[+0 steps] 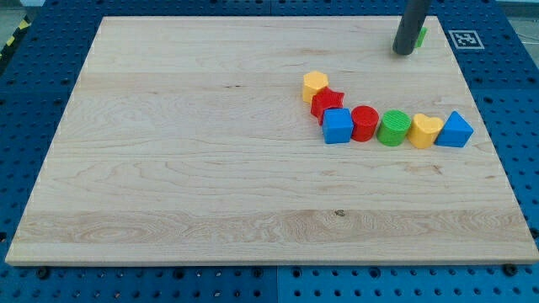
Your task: Move yellow hexagon away from the red star
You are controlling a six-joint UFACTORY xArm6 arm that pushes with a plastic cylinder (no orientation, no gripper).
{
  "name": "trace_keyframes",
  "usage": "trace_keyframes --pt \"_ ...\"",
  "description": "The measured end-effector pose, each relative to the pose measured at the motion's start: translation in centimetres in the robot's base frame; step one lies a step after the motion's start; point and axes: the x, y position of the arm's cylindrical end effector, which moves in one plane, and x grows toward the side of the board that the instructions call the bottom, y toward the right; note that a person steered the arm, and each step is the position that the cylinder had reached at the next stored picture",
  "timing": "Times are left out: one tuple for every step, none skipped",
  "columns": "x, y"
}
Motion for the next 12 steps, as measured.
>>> trace_keyframes --pt "1.4 0.0" --pt "5.0 -1.0" --pt "4.9 -5.3" --pt "4.8 -13.6" --pt "5.7 -21.7" --pt "9.5 -22.7" --pt "11.8 -19.2" --pt "10.2 -14.0" --pt "6.6 -9.7" --pt "6.4 -10.1" --pt "7.5 -14.9" --pt "5.9 -16.0"
